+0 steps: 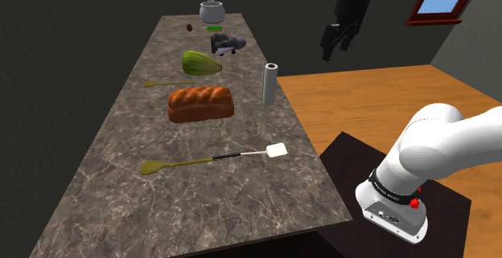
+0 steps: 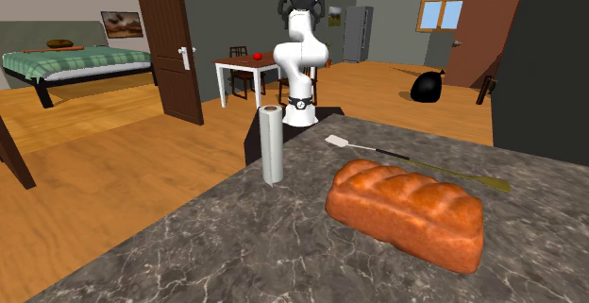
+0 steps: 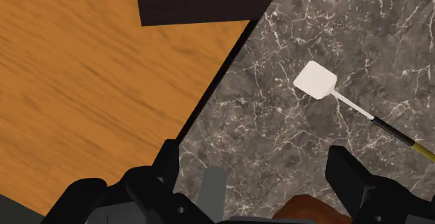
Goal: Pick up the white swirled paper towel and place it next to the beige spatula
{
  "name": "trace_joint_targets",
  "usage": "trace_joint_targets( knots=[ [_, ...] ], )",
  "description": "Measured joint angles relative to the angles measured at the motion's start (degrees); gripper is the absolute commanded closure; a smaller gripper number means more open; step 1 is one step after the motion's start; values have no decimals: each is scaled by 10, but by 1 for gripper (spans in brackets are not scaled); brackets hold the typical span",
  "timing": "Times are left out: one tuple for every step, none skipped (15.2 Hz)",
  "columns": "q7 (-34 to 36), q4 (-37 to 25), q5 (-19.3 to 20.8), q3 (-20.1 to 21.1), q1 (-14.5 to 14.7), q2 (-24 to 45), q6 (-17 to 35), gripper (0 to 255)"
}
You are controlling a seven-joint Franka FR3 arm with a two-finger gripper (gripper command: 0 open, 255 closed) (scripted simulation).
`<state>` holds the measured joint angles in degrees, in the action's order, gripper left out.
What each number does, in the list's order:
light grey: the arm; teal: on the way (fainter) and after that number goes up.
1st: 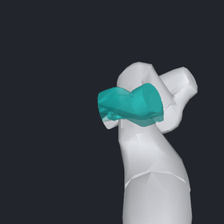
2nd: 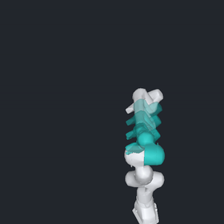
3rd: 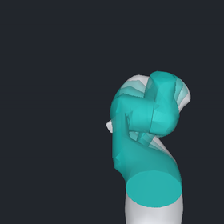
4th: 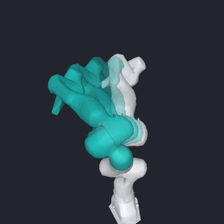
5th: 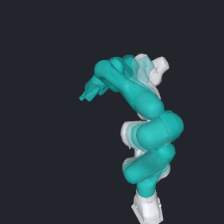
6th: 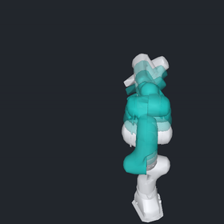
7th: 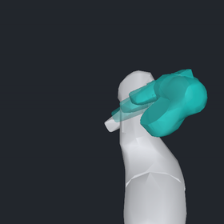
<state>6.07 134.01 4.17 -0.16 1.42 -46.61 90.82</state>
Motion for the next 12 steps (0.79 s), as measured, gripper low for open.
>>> trace_joint_targets(
  knots=[
    [0,0,0,0,0,0,0,0],
    [2,-3,0,0,-1,11,6,0],
    [1,-4,2,-4,-3,26,18,0],
    [3,-13,2,-5,-4,48,28,0],
    [7,-22,1,-5,-5,74,42,0],
    [9,-26,1,-7,-7,92,51,0],
    [10,-35,2,-9,-9,112,59,0],
    [11,-40,2,-11,-11,129,68,0],
    [12,-53,3,-14,-13,154,76,0],
    [12,-62,3,-17,-15,178,87,0],
    [16,-71,2,-17,-16,200,97,0],
    [16,-84,3,-21,-18,225,106,0]
  ],
)
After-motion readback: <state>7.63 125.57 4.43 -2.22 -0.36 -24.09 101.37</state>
